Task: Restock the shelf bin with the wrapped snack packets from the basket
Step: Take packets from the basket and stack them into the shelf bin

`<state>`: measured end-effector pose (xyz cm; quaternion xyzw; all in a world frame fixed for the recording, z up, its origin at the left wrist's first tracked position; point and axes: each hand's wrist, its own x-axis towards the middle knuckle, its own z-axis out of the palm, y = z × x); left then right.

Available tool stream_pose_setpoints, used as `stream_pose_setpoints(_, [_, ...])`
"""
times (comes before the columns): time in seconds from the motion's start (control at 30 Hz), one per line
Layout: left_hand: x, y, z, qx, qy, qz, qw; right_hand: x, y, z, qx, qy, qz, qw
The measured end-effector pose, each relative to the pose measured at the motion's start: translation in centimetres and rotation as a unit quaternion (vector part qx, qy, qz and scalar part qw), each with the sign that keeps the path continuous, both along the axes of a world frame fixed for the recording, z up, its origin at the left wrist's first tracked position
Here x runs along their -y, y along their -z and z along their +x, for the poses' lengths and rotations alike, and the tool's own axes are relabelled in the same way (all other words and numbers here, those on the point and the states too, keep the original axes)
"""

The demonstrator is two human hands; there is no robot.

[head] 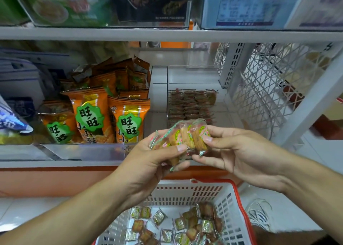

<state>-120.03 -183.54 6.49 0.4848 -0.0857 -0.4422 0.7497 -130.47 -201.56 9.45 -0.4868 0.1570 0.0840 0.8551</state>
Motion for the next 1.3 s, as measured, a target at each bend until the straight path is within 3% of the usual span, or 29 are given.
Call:
stream_pose_setpoints(0.23, [-0.3,-0.1,0.5,-0.023,0.031,-0.015,0.999,-0.2,-0.1,-0.2,-0.018,-0.025,-0.12,0.992])
stream_pose_setpoints(0.53, [-0.2,0.2,0.5,0.016,0.026,-0.001,1.0,-0.5,-0.3,-0.3,-0.018,-0.072,-0.141,0.987])
stream_pose_setpoints(0.63, [-0.1,0.4,0.5,0.019,-0.002,0.02,1.0,-0.2,-0.3,0.0,-0.009,-0.014,-0.124,0.992])
stream_pose_setpoints(0.73, [0.4,0.3,0.4,0.026,-0.017,0.025,0.999,1.5,-0.5,1.4,-0.008,0.119,-0.163,0.979])
stream_pose_setpoints(0.8, [1.0,-0.2,0.2,0.054,-0.007,0.022,0.998,3.4,-0.6,2.7,-0.007,0.193,-0.282,0.94])
stream_pose_setpoints(0.83, [1.4,-0.3,0.0,0.069,0.001,0.022,0.997,4.5,-0.5,3.4,-0.004,0.209,-0.376,0.903])
stream_pose_setpoints(0.93, [2.9,-0.6,-0.2,0.089,0.022,0.017,0.996,7.9,0.9,5.9,-0.019,0.191,-0.639,0.744])
stream_pose_setpoints(1.0, [4.0,-0.4,-0.2,0.08,0.03,0.018,0.996,10.2,2.6,7.7,-0.099,0.151,-0.712,0.679])
stream_pose_setpoints(1.07, [5.0,-0.2,-0.2,0.076,0.027,0.028,0.996,11.5,4.1,9.2,-0.154,0.11,-0.745,0.64])
stream_pose_setpoints(1.2, [6.1,0.2,0.2,0.074,0.031,0.04,0.996,12.8,6.0,11.4,-0.156,0.067,-0.802,0.573])
stream_pose_setpoints(1.3, [6.2,0.6,0.6,0.06,0.032,0.034,0.997,13.3,6.6,12.9,-0.178,0.035,-0.806,0.564])
